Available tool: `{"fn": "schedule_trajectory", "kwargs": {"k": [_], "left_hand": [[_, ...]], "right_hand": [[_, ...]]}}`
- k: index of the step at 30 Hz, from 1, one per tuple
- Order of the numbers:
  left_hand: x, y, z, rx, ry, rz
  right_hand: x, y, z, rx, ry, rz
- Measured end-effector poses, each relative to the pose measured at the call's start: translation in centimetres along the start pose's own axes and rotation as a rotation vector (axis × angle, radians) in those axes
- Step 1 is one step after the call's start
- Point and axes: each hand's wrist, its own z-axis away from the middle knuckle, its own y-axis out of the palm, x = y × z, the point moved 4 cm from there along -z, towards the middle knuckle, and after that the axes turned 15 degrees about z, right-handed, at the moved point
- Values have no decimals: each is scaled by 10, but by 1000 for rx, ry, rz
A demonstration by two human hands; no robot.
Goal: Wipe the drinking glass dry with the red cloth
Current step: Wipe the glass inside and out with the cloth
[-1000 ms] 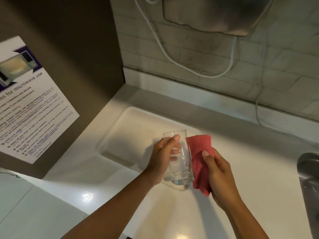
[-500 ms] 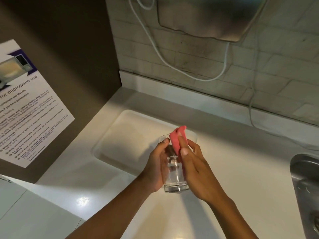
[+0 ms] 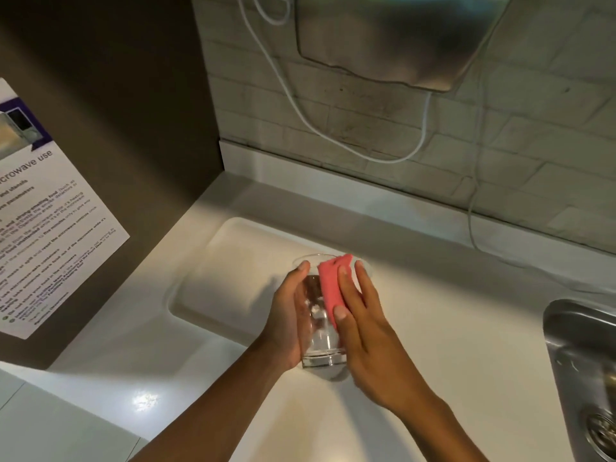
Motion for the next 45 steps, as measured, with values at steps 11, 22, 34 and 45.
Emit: {"fn": "schedule_trajectory", "kwargs": {"k": [11,22,34,45], "left_hand": [[0,-4,-4,26,-70,31],[7,-1,-9,51,-96,58],[8,2,-7,66,-125,42],[0,4,-9,17,-114,11]], "right_hand": [[0,-1,-13,-2,-43,1],[-1,0,-18,53,9,-36],[0,-12,-30,3,84,-50],[1,-17,-36,-12,54,68]]}}
